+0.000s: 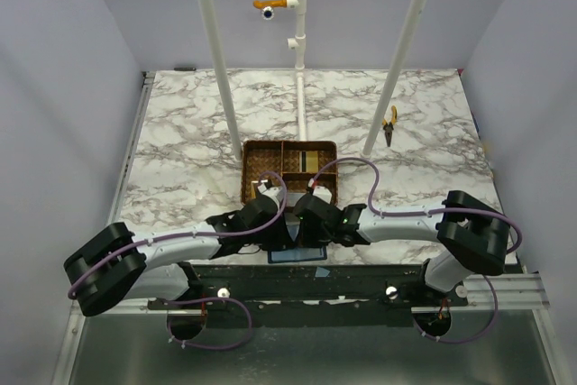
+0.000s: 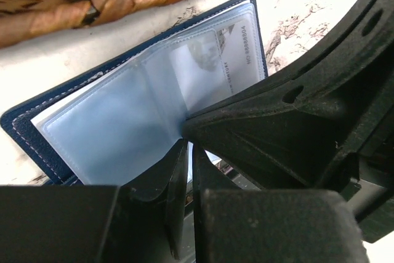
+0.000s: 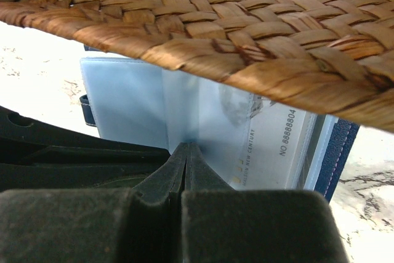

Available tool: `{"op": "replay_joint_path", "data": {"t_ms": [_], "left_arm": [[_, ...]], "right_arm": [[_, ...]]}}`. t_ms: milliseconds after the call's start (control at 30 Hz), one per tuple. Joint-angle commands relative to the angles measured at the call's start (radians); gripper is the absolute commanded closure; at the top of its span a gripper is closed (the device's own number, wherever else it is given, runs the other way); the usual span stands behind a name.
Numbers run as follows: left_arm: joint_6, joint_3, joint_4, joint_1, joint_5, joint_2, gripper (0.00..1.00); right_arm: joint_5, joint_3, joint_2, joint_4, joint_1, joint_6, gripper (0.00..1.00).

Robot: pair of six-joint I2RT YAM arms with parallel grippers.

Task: Take the credit cards out of the card holder
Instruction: Remove the credit card from the card holder.

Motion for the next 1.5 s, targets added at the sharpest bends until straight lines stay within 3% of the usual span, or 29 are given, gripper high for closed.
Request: {"op": "replay_joint_path", "data": {"t_ms": [0,233,633,1267,1467], "left_arm": [[-0.025,0.011,0.03,-0.01,-0.007,0.036,0.94],[-0.042,0.04,-0.093,-0.012,-0.059,0.096,1.0],[-0.051,0.046,-0.134,-0.011,-0.073,0.105,1.0],[-0.047,0.039,-0.136,-0.012,-0.078,0.074,1.0],[-0.031,0.056,-0.215,-0.012,-0.111,-0.025,1.0]], "right_arm": [[-0.009,-0.02,-0.004,0.001,0.007,0.015,0.99],[0.011,0.002,-0.037,-0.037,0.007,0.008,0.99],[0.101,-0.042,-0.202,-0.17,-0.012,0.018,0.97],[0.055,-0.078,-0.11,-0.074,-0.014,0.037,0.99],[0.039,-0.026,-0.1,-0.055,-0.014,0.011,1.0]]}}
